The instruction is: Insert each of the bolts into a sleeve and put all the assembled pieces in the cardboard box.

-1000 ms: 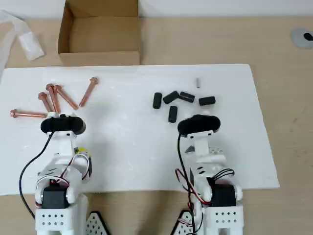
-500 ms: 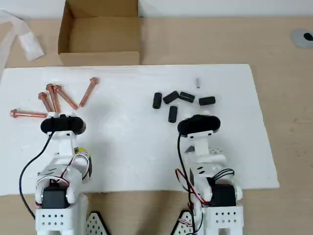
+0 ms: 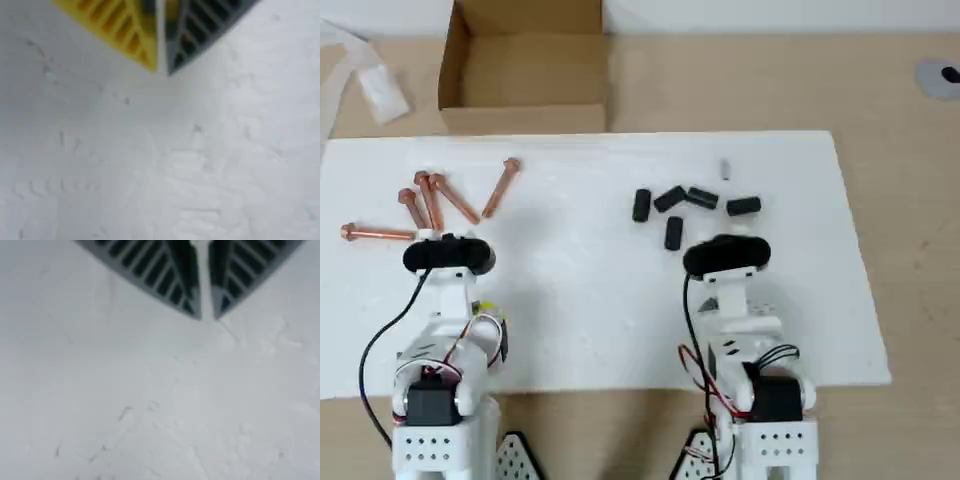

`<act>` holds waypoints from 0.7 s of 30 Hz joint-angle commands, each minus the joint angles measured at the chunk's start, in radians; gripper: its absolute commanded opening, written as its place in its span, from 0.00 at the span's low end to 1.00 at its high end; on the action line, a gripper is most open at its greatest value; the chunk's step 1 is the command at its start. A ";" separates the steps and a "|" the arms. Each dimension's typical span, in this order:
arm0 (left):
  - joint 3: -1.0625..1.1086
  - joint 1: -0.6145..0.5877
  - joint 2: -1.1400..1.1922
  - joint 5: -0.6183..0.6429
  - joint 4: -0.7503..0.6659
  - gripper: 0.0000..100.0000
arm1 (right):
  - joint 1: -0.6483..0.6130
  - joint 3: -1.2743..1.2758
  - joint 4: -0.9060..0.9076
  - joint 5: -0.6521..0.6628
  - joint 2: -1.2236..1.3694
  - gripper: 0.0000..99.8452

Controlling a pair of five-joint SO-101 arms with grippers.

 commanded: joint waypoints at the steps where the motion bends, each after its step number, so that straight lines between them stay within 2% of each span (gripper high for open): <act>1: -0.002 0.005 -0.007 -0.011 -0.014 0.01 | 0.016 -0.001 0.002 0.012 -0.114 0.01; 21: -0.002 0.012 -0.007 -0.011 -0.009 0.01 | 0.016 -0.001 0.002 0.012 -0.114 0.01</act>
